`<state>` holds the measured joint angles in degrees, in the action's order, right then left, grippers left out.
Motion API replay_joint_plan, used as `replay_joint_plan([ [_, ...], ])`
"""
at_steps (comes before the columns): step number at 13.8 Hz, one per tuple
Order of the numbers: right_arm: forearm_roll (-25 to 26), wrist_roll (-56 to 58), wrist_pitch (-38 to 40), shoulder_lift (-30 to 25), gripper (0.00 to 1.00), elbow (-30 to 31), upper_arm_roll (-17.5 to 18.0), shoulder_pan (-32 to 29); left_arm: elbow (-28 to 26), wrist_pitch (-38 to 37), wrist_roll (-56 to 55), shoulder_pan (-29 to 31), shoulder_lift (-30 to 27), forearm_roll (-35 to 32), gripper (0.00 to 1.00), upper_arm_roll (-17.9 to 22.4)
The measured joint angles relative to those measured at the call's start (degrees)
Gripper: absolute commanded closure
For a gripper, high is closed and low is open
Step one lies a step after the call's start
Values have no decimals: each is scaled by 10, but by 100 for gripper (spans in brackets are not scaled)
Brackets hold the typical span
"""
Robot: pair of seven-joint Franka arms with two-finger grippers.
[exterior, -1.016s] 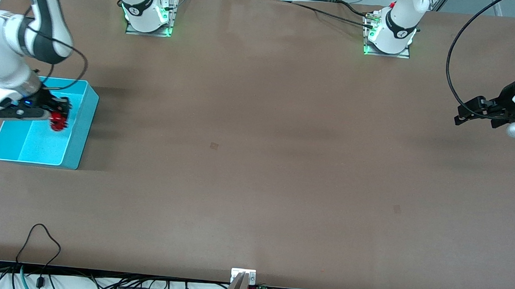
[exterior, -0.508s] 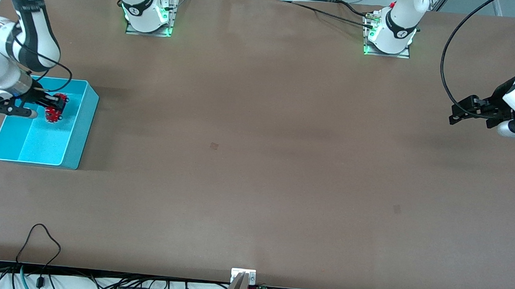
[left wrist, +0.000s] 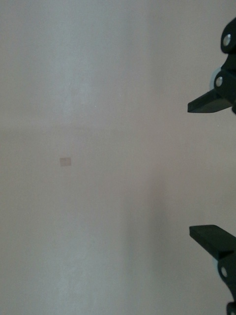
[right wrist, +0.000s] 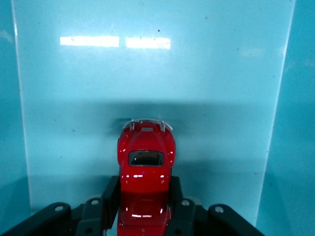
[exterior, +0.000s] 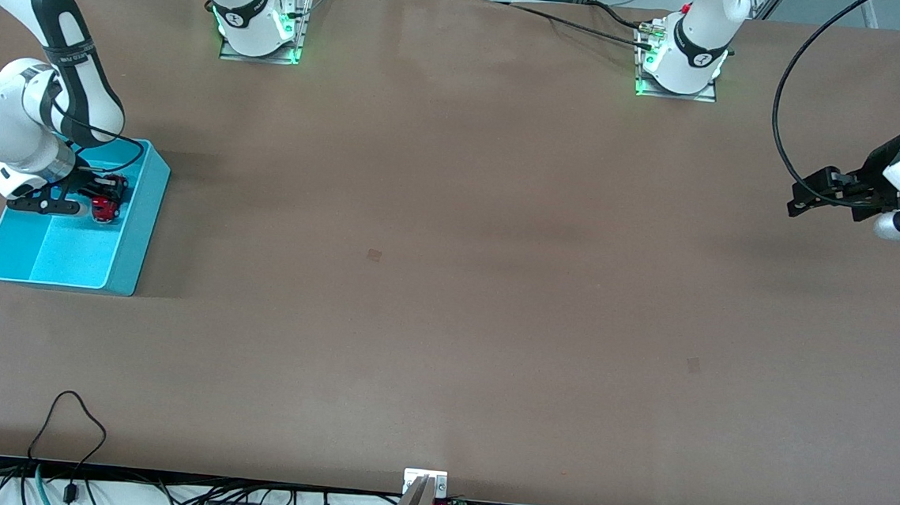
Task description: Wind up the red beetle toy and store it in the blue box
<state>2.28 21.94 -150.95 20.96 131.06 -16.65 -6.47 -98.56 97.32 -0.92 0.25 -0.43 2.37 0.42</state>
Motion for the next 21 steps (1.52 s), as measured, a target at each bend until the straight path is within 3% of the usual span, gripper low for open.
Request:
replay_joint_plan([
  [5, 0, 2, 28, -24, 0, -15, 2, -1, 0, -4, 0, 0, 0, 0, 0, 0],
  [11, -1, 6, 334, -171, 0, -170, 70, 0, 9, -29, -25, 2, -1, 0, 0, -1],
  [17, -20, -89, 495, -261, 0, -256, 175, 1, 16, -28, -34, 4, -3, 0, 0, -5],
  [21, -21, -108, 582, -267, 0, -334, 189, 14, 17, -28, -32, 4, -9, 0, 0, -6],
])
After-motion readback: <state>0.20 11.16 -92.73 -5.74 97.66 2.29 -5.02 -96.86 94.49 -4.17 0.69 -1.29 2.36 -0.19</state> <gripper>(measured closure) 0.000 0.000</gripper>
